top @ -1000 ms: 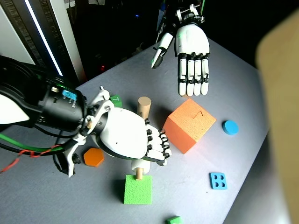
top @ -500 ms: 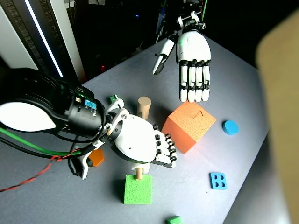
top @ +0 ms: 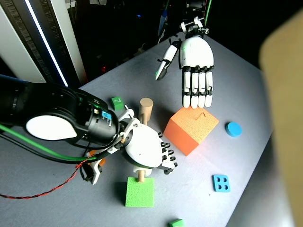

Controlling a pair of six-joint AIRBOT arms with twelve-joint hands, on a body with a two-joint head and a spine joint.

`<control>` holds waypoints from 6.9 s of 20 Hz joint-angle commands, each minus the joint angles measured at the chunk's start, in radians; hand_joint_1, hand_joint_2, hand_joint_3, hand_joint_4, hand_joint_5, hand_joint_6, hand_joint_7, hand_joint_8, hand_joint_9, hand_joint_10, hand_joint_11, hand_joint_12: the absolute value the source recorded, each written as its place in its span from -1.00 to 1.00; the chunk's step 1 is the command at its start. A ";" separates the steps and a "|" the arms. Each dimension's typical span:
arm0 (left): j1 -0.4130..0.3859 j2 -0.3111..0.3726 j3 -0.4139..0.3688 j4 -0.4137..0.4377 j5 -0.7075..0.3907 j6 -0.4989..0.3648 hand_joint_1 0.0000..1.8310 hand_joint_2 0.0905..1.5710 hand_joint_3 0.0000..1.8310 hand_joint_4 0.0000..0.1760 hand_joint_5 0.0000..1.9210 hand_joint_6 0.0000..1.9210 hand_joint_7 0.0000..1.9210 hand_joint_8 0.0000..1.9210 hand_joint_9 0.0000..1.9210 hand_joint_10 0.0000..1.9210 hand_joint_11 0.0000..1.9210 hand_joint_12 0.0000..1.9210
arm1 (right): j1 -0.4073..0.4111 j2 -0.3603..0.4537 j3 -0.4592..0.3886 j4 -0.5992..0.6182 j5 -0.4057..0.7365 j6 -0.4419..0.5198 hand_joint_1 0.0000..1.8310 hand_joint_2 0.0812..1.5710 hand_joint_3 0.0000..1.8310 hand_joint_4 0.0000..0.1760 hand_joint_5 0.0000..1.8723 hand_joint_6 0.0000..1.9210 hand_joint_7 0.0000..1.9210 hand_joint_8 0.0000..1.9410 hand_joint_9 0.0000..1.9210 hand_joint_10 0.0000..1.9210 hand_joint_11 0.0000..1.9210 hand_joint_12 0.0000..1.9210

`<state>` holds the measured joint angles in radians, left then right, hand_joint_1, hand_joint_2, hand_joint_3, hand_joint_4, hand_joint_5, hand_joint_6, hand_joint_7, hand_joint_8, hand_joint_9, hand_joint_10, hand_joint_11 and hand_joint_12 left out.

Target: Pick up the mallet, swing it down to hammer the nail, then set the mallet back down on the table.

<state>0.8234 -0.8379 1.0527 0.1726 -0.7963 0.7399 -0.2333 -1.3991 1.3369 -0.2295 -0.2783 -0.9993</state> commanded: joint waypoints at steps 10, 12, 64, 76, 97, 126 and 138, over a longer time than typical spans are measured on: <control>-0.016 -0.017 0.014 -0.021 -0.093 0.018 -1.00 0.46 -1.00 -1.00 -0.87 -1.00 -0.87 -1.00 -0.87 -1.00 -1.00 -0.69 | -0.025 -0.020 0.043 -0.008 0.096 0.024 0.07 0.28 -1.00 -1.00 -0.48 -0.97 -0.50 -0.97 -0.60 -0.94 -1.00 0.03; -0.015 -0.020 0.015 -0.018 -0.083 0.020 -1.00 0.47 -1.00 -1.00 -0.88 -1.00 -0.87 -1.00 -0.88 -1.00 -1.00 -0.74 | -0.031 -0.020 0.045 -0.008 0.095 0.034 0.05 0.30 -1.00 -1.00 -0.46 -0.98 -0.48 -0.98 -0.58 -0.94 -1.00 0.10; 0.005 -0.029 0.003 -0.014 -0.045 -0.033 -1.00 0.50 -1.00 -1.00 -0.87 -1.00 -0.82 -1.00 -0.82 -1.00 -1.00 -0.64 | -0.013 0.015 -0.012 0.003 0.073 0.059 0.19 0.19 -1.00 -1.00 0.02 1.00 0.08 1.00 0.16 1.00 0.33 1.00; 0.005 -0.029 0.003 -0.012 -0.042 -0.034 -1.00 0.50 -1.00 -1.00 -0.84 -1.00 -0.78 -1.00 -0.77 -1.00 -1.00 -0.56 | -0.014 0.042 -0.055 0.002 0.075 0.036 -0.09 0.79 -0.96 1.00 0.59 1.00 0.82 1.00 0.92 1.00 1.00 1.00; 0.006 -0.028 0.005 -0.009 -0.042 -0.034 -1.00 0.50 -1.00 -1.00 -0.83 -1.00 -0.76 -1.00 -0.76 -1.00 -1.00 -0.52 | 0.124 0.362 -0.290 0.003 0.319 0.171 0.09 0.83 -1.00 1.00 0.54 1.00 0.74 1.00 0.86 1.00 1.00 1.00; 0.009 -0.026 0.004 -0.007 -0.039 -0.034 -1.00 0.52 -1.00 -1.00 -0.86 -1.00 -0.82 -0.99 -0.82 -0.99 -1.00 -0.63 | 0.152 0.288 -0.265 1.368 0.662 -1.066 0.16 0.77 -1.00 1.00 0.57 1.00 0.76 1.00 0.86 1.00 1.00 1.00; 0.005 -0.027 0.009 -0.007 -0.034 -0.035 -1.00 0.55 -1.00 -1.00 -0.84 -1.00 -0.76 -1.00 -0.76 -1.00 -1.00 -0.57 | 0.122 0.109 -0.142 1.438 0.761 -1.112 0.25 0.77 -1.00 1.00 0.59 1.00 0.79 1.00 0.89 1.00 1.00 1.00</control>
<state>0.8326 -0.8639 1.0592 0.1654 -0.7864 0.7113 -0.1226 -1.2949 1.1931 1.2442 0.4278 -2.1204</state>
